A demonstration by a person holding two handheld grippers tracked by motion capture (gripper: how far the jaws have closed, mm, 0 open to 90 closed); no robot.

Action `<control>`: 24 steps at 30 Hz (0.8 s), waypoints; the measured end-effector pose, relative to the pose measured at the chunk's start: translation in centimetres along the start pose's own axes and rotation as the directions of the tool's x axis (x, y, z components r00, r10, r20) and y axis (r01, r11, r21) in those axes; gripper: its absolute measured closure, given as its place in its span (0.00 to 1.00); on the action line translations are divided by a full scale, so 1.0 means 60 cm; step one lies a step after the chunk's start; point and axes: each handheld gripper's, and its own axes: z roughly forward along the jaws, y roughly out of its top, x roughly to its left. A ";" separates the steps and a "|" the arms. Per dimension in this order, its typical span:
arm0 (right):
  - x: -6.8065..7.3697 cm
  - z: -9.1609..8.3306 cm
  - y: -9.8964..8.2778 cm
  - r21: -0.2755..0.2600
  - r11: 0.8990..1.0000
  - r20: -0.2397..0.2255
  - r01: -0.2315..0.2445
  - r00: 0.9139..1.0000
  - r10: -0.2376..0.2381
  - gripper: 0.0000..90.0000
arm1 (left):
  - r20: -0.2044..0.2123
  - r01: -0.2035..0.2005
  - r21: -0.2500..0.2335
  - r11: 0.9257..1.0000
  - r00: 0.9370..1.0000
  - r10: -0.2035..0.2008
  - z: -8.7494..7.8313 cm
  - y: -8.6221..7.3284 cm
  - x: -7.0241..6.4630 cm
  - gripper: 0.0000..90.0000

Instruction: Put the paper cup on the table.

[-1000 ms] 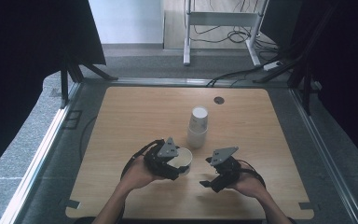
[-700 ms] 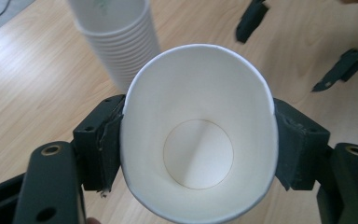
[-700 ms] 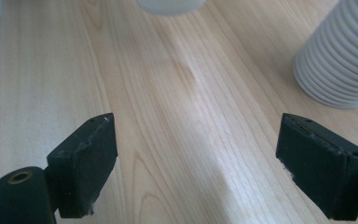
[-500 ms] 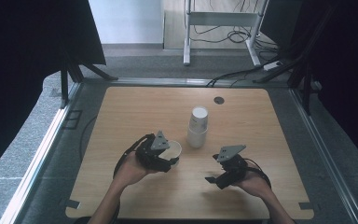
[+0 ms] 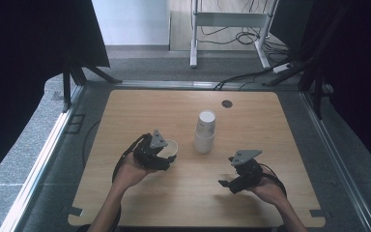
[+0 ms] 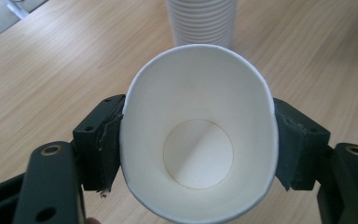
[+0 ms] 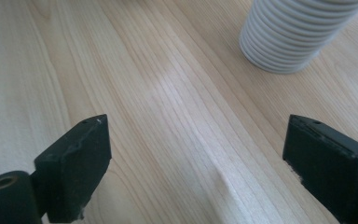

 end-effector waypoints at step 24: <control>-0.023 0.013 -0.026 0.015 0.999 0.049 -0.048 0.998 0.047 0.00 | -0.094 0.080 0.060 0.995 0.993 -0.074 0.051 -0.018 0.033 0.30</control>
